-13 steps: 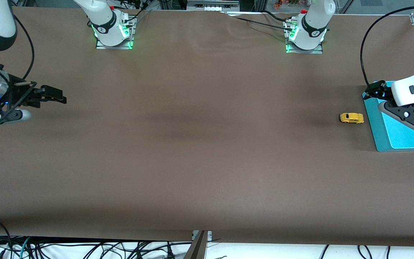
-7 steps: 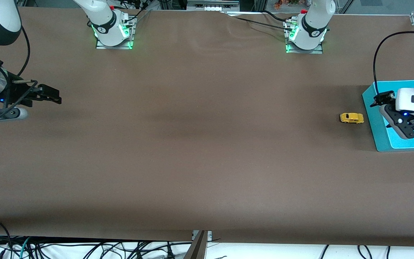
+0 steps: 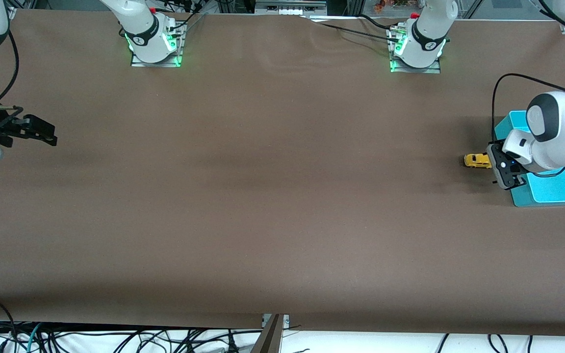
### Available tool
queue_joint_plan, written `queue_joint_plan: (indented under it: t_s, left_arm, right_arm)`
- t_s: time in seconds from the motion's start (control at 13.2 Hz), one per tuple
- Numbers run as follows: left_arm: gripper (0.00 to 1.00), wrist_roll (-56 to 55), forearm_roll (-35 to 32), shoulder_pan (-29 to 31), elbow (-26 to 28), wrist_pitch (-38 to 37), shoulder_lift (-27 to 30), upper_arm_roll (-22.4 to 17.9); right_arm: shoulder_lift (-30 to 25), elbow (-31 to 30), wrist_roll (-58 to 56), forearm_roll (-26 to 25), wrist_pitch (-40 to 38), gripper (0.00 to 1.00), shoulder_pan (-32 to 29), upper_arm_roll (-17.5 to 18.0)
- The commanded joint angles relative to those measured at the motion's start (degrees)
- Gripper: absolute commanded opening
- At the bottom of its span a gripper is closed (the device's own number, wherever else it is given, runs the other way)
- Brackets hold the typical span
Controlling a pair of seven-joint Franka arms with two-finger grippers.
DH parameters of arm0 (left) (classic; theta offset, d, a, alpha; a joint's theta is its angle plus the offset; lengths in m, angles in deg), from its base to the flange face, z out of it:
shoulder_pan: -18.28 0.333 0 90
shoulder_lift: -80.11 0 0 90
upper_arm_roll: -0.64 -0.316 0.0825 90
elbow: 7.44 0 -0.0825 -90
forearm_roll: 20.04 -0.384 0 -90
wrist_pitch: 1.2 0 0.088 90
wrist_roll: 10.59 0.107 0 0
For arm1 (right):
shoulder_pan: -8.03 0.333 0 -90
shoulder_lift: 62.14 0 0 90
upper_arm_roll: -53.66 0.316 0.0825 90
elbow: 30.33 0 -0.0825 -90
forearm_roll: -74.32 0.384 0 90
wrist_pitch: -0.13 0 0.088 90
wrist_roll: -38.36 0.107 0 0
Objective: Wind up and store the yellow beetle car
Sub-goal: 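Close the left gripper on the yellow car and lift it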
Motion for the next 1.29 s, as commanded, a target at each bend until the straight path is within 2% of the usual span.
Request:
queue_joint_plan:
  t_s: [0.0, 0.23, 0.76, 0.83, 0.91, 0.98, 1.06, 1.21]
  left_arm:
    - [1.0, 5.0, -0.1, 2.4, 3.3, 5.3, -1.6, 0.5]
    - [1.0, 7.4, -0.1, 3.7, 8.8, 10.1, -0.8, 0.6]
    - [1.0, 10.2, 0.0, 5.7, 12.1, 10.5, 0.5, 0.8]
    - [0.97, 10.5, 0.0, 5.7, 12.1, 10.8, 0.5, 0.8]
    - [0.58, 12.1, 0.1, 5.7, 12.1, 11.1, 0.5, 0.9]
    - [0.27, 12.2, 0.7, 5.7, 12.1, 11.1, 0.5, 0.9]
    - [0.14, 12.2, 1.0, 5.7, 12.0, 11.1, 0.3, 0.9]
    - [0.1, 12.7, 1.0, 5.5, 11.8, 10.8, 0.6, 1.3]
  right_arm:
    - [-1.2, -0.8, 0.3, -1.2, -0.5, 1.0, -0.7, 0.4]
    - [-3.0, -2.6, 0.8, -0.8, -2.3, 1.0, -1.1, 0.4]
    - [-3.0, -2.8, -2.5, 0.4, -3.4, 1.0, -1.6, -0.2]
    - [-3.0, -2.8, -2.5, 0.4, -3.4, 1.0, -1.6, -0.4]
    - [-2.5, -2.7, -2.8, 0.4, -3.4, 1.0, -1.6, -0.5]
    - [-2.1, -2.4, -3.2, 0.4, -3.4, 1.0, -1.6, -0.6]
    - [-1.7, -2.2, -3.2, 0.4, -3.3, 1.0, -1.6, -0.6]
    - [-1.6, -1.8, -3.2, 0.6, -3.3, 1.0, -1.7, -0.6]
